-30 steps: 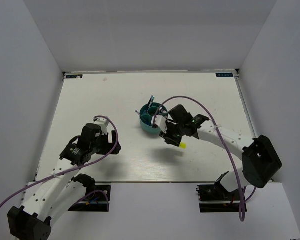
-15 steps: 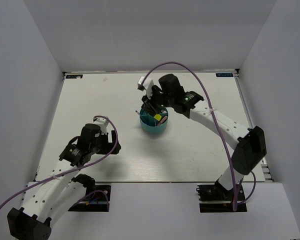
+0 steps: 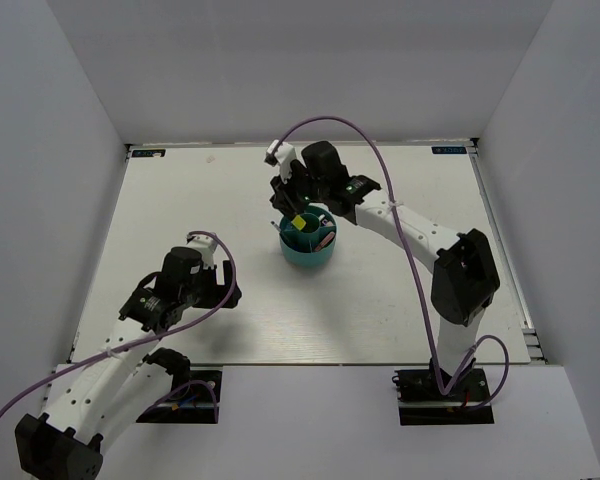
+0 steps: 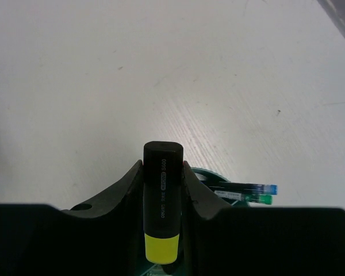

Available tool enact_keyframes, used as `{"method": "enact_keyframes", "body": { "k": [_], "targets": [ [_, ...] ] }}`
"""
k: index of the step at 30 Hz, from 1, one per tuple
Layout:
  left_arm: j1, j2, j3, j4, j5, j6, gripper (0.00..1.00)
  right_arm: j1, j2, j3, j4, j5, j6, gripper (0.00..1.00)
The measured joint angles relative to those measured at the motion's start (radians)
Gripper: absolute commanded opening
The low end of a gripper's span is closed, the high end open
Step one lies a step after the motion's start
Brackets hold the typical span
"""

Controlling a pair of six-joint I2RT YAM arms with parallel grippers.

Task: Sort the stationery into containers
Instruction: Place the pen in the storage box.

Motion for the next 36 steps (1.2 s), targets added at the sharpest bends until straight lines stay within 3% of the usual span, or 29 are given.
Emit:
{"method": "enact_keyframes", "body": {
  "k": [16, 36],
  "targets": [
    [0.000, 0.028, 0.000, 0.000, -0.002, 0.002, 1.00, -0.033, 0.024, 0.027, 0.106, 0.149, 0.073, 0.00],
    [0.000, 0.047, -0.012, 0.000, -0.029, 0.004, 1.00, -0.047, 0.014, -0.195, 0.277, 0.185, 0.067, 0.00]
  ]
}}
